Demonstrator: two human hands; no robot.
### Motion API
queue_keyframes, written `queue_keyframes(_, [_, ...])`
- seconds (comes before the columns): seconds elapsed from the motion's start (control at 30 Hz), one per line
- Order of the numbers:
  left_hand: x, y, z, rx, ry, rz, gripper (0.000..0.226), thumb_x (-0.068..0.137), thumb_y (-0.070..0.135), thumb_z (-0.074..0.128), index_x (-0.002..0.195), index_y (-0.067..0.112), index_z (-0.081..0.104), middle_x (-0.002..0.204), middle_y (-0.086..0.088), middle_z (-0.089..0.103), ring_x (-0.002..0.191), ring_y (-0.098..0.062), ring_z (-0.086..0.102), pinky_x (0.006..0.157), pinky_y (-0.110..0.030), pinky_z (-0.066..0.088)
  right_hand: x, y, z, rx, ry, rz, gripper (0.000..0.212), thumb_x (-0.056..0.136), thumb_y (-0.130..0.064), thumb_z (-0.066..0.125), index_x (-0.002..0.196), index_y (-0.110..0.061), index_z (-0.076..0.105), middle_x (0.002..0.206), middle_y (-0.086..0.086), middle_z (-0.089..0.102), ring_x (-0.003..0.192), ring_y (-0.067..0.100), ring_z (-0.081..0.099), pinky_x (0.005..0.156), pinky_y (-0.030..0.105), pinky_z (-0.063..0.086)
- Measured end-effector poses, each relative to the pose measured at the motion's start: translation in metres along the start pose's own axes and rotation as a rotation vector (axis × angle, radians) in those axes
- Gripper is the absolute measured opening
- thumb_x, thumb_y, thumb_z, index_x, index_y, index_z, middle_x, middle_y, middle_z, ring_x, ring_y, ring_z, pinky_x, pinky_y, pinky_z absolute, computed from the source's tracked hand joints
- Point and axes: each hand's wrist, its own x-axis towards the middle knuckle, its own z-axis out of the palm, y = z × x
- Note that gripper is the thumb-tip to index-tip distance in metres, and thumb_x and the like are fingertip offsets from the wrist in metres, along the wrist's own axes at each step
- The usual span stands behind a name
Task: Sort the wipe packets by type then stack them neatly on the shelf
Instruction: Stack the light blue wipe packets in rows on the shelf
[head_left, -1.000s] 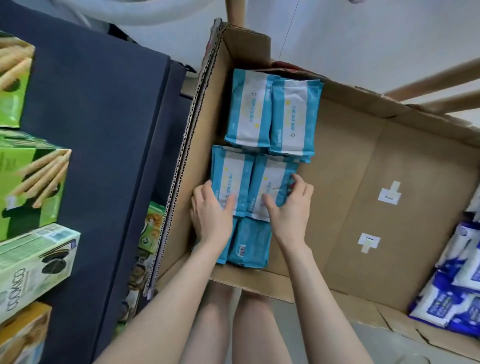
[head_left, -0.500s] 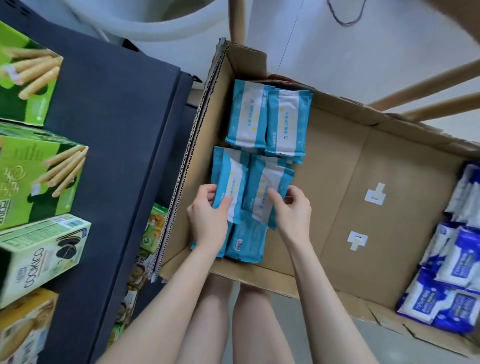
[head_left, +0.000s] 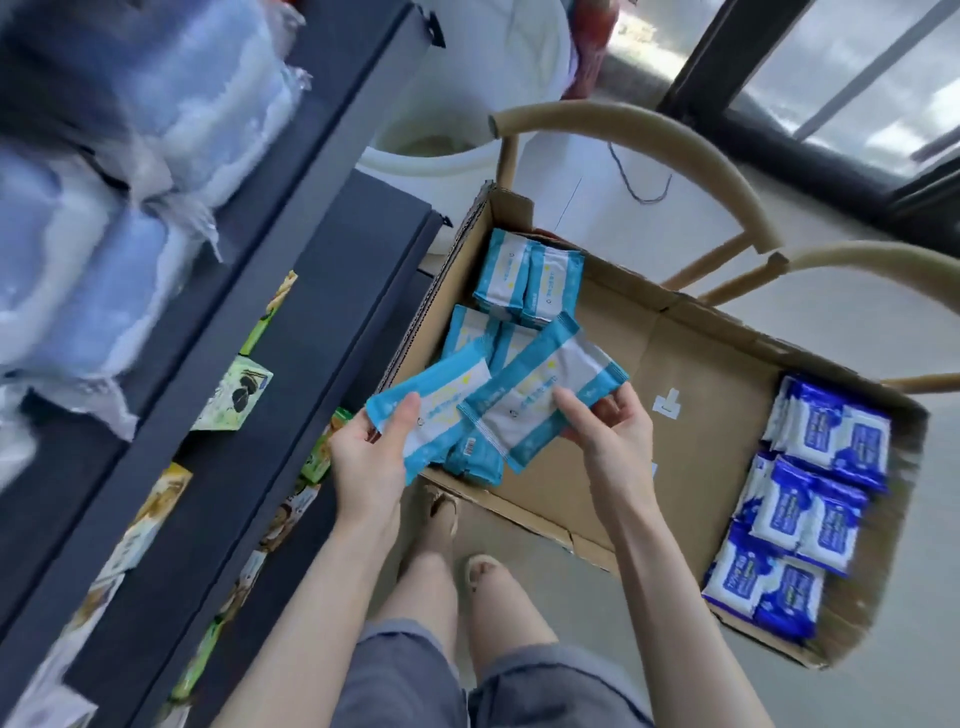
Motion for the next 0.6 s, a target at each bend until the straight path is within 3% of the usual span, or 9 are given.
queue_keyframes(0.33, [-0.158,-0.021,-0.1,-0.097,0.271,0.17,0.009,0.08,0.018,0.073,0.084,0.013,0.069,0.086,-0.007,0.074,0.078,-0.02,0.072,0.069,-0.035,0.057,-0.144,0.001,-0.011,-0.079,-0.262,-0.001,0.035,0.079,0.001,0.071,0.105,-0.015,0.052,0.095,0.01,0.068,0.083,0.023,0.07,0.067,0.032,0.06])
queue_keyframes(0.47, [-0.204,0.015,-0.145,-0.127,0.368,0.311,0.008,0.085,0.02,0.068,0.078,0.016,0.067,0.071,0.006,0.073,0.069,-0.009,0.071,0.057,-0.025,0.057,-0.188,-0.021,0.025,-0.05,-0.444,-0.04,0.028,0.081,0.003,0.069,0.103,-0.009,0.056,0.095,0.01,0.07,0.078,0.022,0.071,0.062,0.029,0.059])
queue_keyframes(0.6, [-0.241,0.056,-0.198,-0.209,0.476,0.442,0.013,0.089,0.025,0.063,0.079,0.017,0.068,0.075,0.006,0.073,0.073,-0.012,0.07,0.061,-0.029,0.057,-0.235,-0.048,0.079,-0.012,-0.632,-0.086,0.023,0.082,0.001,0.068,0.1,-0.002,0.054,0.095,0.016,0.069,0.079,0.027,0.071,0.058,0.025,0.057])
